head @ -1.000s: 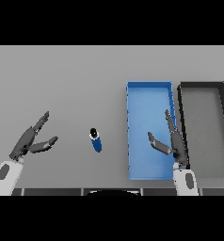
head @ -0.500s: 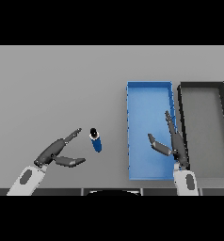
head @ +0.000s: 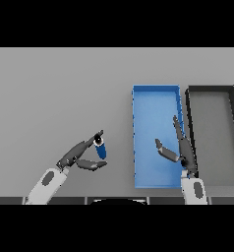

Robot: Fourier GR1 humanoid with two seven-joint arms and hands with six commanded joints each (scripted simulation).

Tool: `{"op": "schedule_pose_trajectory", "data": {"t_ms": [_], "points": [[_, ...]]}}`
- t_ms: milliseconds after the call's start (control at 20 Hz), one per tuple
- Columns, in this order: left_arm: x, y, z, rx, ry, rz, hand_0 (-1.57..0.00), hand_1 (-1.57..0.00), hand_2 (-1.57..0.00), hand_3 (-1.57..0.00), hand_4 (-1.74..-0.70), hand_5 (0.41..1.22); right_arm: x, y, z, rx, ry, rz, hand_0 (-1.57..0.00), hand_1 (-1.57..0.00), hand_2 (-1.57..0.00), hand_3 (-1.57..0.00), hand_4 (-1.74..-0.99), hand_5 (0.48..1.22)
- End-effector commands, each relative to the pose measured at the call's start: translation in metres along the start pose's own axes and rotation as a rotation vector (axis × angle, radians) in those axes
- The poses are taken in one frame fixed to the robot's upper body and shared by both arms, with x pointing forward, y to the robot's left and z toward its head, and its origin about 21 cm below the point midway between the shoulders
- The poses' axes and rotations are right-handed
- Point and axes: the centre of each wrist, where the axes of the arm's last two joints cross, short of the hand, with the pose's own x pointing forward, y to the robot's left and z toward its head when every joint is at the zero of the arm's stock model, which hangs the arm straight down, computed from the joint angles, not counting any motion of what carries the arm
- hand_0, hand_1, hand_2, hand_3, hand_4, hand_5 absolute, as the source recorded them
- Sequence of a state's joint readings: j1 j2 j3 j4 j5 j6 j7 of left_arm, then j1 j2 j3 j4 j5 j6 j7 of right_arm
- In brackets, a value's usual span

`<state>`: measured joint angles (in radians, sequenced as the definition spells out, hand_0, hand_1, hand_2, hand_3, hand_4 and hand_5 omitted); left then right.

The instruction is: Pick up the blue pipe and place it into the blue bin.

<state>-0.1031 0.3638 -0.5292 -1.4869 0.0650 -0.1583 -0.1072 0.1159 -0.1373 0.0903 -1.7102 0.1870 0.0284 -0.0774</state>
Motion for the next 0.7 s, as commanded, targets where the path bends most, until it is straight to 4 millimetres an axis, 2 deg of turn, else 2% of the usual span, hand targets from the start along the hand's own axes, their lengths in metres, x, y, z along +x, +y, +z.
{"op": "schedule_pose_trajectory", "data": {"t_ms": [0,150,250,350,400,450,500,550,600,650], "points": [[-0.003,-0.004,-0.006,-0.004,0.015,-0.001,0.0,0.0,0.0,0.0,-1.12,0.456,0.0,0.0,0.002,0.003,-0.005,0.002,0.0,0.0,0.0,0.0,-1.211,0.634],[-0.007,-0.006,-0.015,-0.004,0.052,-0.054,0.0,0.0,0.0,0.0,-1.06,0.425,0.0,-0.004,0.004,0.003,-0.02,-0.008,0.0,0.0,0.0,0.0,-1.222,0.642],[-0.009,-0.014,-0.021,-0.02,0.043,-0.035,0.0,0.0,0.0,0.0,-1.06,0.42,0.0,-0.003,0.004,0.001,-0.02,-0.002,0.0,0.0,0.0,0.0,-1.214,0.645],[-0.005,-0.018,-0.03,-0.018,0.015,-0.003,0.0,0.0,0.0,0.0,-1.09,0.441,-0.002,-0.007,0.003,-0.006,-0.009,0.018,0.0,0.0,0.0,0.0,-1.205,0.649],[-0.008,-0.017,-0.029,-0.018,0.003,0.008,0.0,0.0,0.0,0.0,-1.11,0.463,-0.002,-0.005,0.007,-0.01,-0.024,0.014,0.0,0.0,0.0,0.0,-1.207,0.65],[-0.008,-0.019,-0.033,-0.013,-0.009,0.041,0.0,0.0,-0.05,-0.04,-1.14,0.502,-0.002,-0.004,0.006,-0.005,-0.027,0.012,0.0,0.0,0.0,0.0,-1.21,0.653],[-0.007,-0.023,-0.036,-0.01,-0.026,0.079,0.0,-0.04,-0.15,-0.12,-1.19,0.55,-0.001,-0.004,0.008,-0.002,-0.038,0.014,0.0,0.0,0.0,0.0,-1.213,0.655],[-0.008,-0.029,-0.039,-0.004,-0.028,0.107,-0.01,-0.16,-0.31,-0.28,-1.24,0.613,-0.001,-0.003,0.009,-0.002,-0.032,0.002,0.0,0.0,0.0,0.0,-1.217,0.655],[-0.01,-0.029,-0.038,0.001,-0.045,0.135,-0.12,-0.32,-0.49,-0.53,-1.28,0.735,-0.001,-0.003,0.008,-0.004,-0.024,0.003,0.0,0.0,0.0,0.0,-1.22,0.656],[-0.009,-0.031,-0.038,0.013,-0.054,0.152,-0.36,-0.55,-0.69,-0.74,-1.37,0.832,0.0,-0.001,0.005,-0.004,-0.014,0.003,0.0,0.0,0.0,0.0,-1.22,0.656]]}}
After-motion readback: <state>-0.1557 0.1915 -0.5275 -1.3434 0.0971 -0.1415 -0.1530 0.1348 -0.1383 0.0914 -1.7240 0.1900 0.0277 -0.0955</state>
